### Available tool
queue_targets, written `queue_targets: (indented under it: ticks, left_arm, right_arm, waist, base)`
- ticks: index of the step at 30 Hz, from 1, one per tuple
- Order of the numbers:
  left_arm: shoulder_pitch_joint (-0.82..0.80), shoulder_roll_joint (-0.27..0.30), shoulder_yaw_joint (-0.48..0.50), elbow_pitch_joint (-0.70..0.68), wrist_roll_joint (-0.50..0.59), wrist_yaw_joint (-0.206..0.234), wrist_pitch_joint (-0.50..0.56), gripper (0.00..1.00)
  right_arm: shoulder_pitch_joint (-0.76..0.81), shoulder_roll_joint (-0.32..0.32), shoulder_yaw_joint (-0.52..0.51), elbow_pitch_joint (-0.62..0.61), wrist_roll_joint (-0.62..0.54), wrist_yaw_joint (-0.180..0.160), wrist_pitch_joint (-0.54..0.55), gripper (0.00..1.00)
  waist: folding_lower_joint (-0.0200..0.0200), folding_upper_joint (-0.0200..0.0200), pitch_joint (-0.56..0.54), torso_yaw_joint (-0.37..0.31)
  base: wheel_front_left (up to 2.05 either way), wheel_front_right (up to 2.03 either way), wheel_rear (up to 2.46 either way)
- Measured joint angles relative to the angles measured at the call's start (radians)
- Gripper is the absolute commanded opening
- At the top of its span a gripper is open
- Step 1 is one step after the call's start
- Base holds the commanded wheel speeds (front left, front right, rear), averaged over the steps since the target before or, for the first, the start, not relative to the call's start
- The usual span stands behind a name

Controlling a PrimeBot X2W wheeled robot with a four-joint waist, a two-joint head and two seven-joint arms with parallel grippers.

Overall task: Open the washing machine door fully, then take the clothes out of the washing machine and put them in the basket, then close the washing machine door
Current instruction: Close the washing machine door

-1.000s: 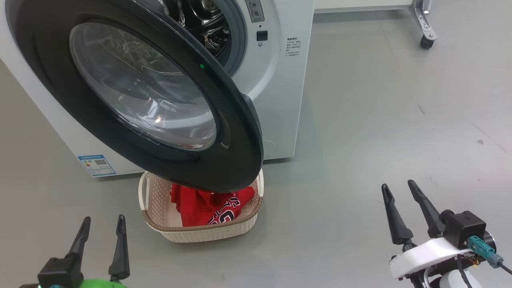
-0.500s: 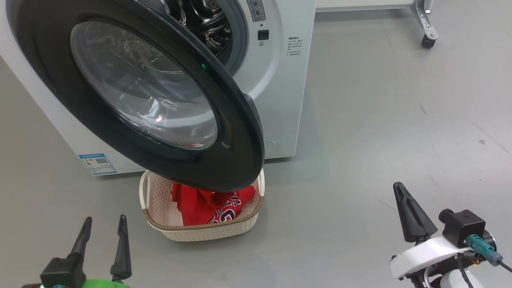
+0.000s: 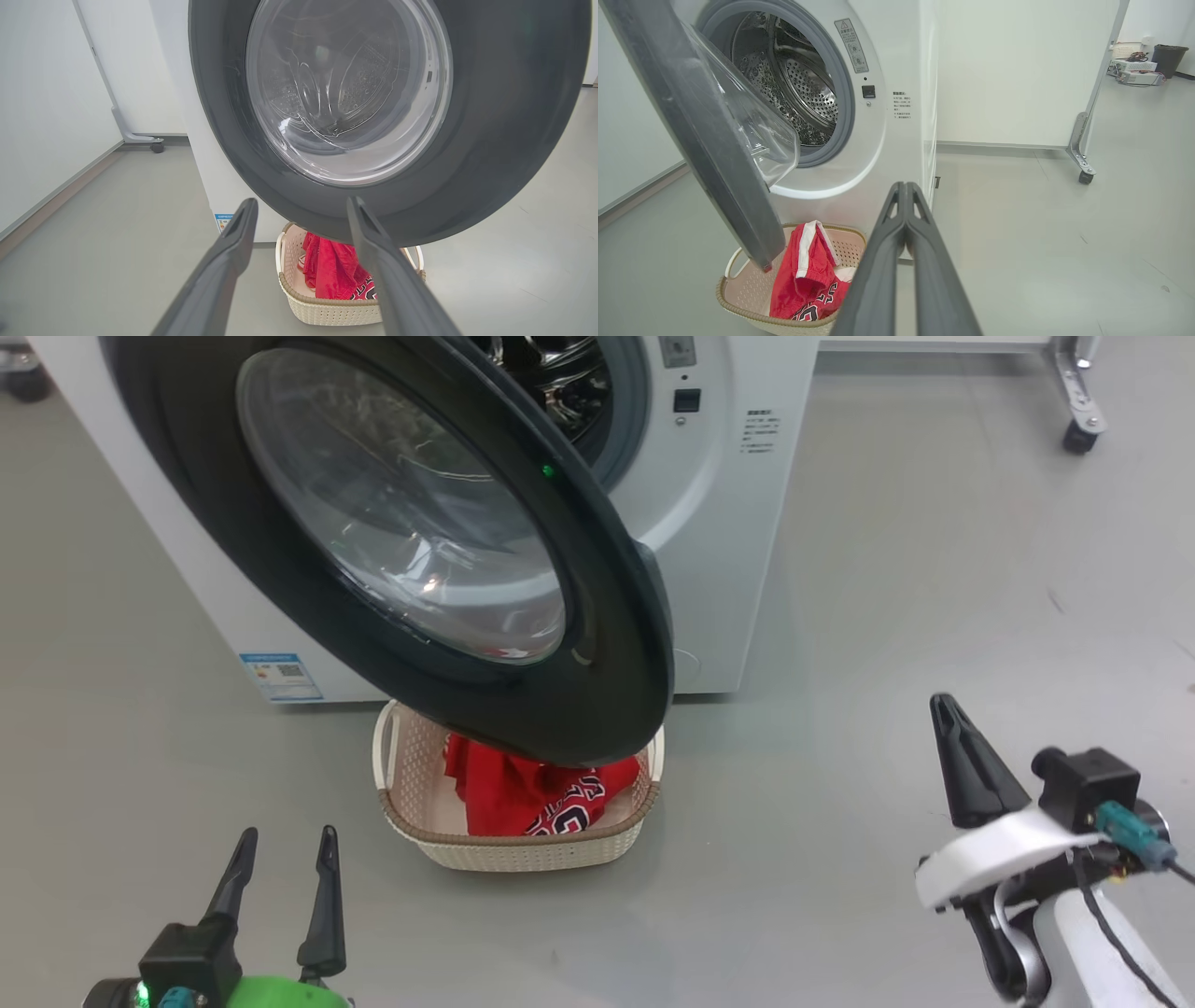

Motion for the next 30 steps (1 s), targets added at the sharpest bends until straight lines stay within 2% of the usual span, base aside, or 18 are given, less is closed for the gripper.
queue_targets:
  ticks: [12,20,25,30]
  left_arm:
    - [-0.081,-0.021,-0.049,0.0,0.021,-0.001,0.0,1.0]
    - [-0.107,-0.031,-0.042,0.028,0.022,-0.001,-0.002,1.0]
    - [-0.109,-0.031,-0.035,0.037,0.022,-0.001,-0.01,1.0]
    - [-0.111,-0.031,-0.029,0.047,0.022,-0.001,-0.014,1.0]
  right_arm:
    - [-0.201,0.004,-0.002,0.093,0.0,0.0,0.051,0.0]
    - [-0.326,0.045,0.006,0.147,0.009,0.002,0.051,0.0]
    - [-0.399,0.054,0.033,0.134,0.007,0.014,0.025,0.0]
    - [-0.465,0.058,0.069,0.052,-0.006,0.028,-0.013,0.0]
  waist:
    - [0.0,0.0,0.05,0.106]
    - [0.0,0.0,0.082,0.176]
    - [0.0,0.0,0.091,0.193]
    - [0.0,0.0,0.087,0.189]
  base:
    - [0.0,0.0,0.0]
    - [0.0,0.0,0.0]
    - [0.0,0.0,0.0]
    - [0.0,0.0,0.0]
